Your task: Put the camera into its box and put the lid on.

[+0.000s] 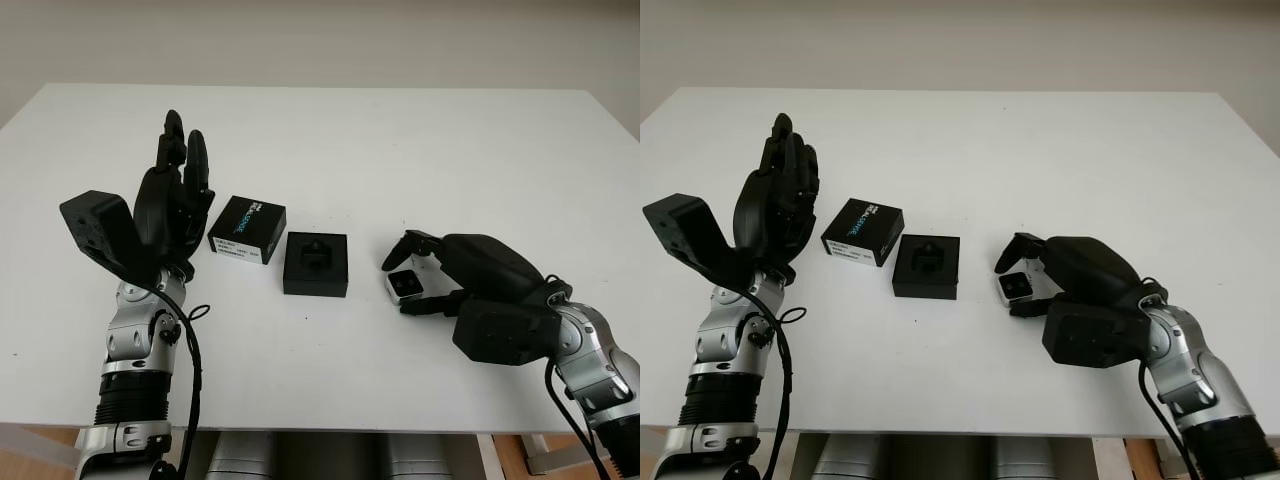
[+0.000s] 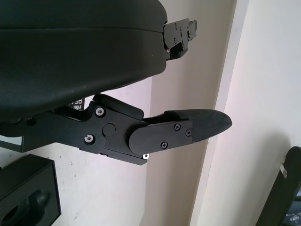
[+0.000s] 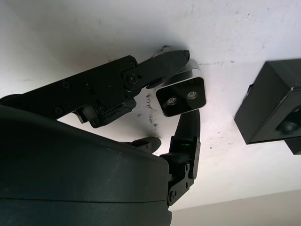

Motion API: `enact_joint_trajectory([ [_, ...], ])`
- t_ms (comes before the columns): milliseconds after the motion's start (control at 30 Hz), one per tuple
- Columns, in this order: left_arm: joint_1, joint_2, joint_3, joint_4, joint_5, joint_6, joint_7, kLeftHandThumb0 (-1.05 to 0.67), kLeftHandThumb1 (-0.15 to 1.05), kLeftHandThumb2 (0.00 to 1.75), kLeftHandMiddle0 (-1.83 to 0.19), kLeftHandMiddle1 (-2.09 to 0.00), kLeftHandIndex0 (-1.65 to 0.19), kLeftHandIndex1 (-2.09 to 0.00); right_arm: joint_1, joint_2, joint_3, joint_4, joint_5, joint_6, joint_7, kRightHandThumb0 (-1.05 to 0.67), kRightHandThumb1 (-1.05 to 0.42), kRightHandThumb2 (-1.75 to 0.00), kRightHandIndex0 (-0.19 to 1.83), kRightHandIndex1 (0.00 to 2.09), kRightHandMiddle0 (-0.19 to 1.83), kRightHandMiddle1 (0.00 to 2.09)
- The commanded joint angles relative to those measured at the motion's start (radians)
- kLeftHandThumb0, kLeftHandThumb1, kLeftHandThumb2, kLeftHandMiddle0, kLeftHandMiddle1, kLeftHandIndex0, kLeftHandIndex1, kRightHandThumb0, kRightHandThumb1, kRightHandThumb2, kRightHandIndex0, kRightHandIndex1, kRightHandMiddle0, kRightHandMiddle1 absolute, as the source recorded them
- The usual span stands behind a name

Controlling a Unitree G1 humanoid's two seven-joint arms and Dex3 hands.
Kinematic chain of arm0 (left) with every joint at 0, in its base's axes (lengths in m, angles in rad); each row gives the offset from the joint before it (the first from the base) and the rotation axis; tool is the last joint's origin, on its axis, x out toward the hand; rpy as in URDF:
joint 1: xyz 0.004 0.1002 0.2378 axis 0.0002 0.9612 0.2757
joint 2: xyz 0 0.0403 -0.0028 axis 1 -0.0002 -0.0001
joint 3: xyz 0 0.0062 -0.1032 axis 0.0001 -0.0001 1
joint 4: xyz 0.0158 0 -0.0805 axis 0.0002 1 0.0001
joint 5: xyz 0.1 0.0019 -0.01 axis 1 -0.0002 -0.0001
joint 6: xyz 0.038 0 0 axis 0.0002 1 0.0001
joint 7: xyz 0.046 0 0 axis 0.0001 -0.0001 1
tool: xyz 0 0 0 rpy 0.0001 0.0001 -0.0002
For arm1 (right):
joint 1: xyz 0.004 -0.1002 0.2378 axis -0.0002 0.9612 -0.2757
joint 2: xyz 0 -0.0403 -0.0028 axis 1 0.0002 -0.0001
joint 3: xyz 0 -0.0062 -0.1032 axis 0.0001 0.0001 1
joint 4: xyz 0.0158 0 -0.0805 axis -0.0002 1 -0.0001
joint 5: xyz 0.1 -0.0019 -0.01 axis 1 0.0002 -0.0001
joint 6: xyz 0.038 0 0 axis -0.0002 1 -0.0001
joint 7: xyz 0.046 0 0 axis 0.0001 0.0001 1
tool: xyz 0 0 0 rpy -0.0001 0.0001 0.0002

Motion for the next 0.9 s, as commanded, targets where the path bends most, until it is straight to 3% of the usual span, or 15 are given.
enact_joint_trajectory([
  [0, -0.004, -0.002, 0.004, -0.018, -0.008, 0.001, -0.005, -0.66, 1.05, 0.52, 0.19, 0.00, 0.19, 0.00, -0.014, -0.016, -0.003, -0.007, -0.017, -0.004, -0.017, -0.42, -0.82, -0.05, 0.40, 0.05, 0.29, 1.08],
  [500, -0.010, -0.001, 0.000, -0.013, -0.001, -0.001, 0.002, -0.67, 1.05, 0.52, 0.19, -0.01, 0.19, -0.01, -0.014, -0.016, 0.012, -0.023, -0.046, 0.013, -0.002, -0.46, -0.82, -0.06, 0.38, 0.04, 0.33, 1.00],
  [867, -0.010, -0.003, 0.001, -0.017, -0.009, 0.002, 0.004, -0.67, 1.05, 0.52, 0.19, 0.00, 0.19, 0.00, -0.014, -0.015, 0.024, 0.028, -0.046, -0.046, -0.029, -0.43, -0.83, -0.06, 0.42, 0.06, 0.43, 1.12],
])
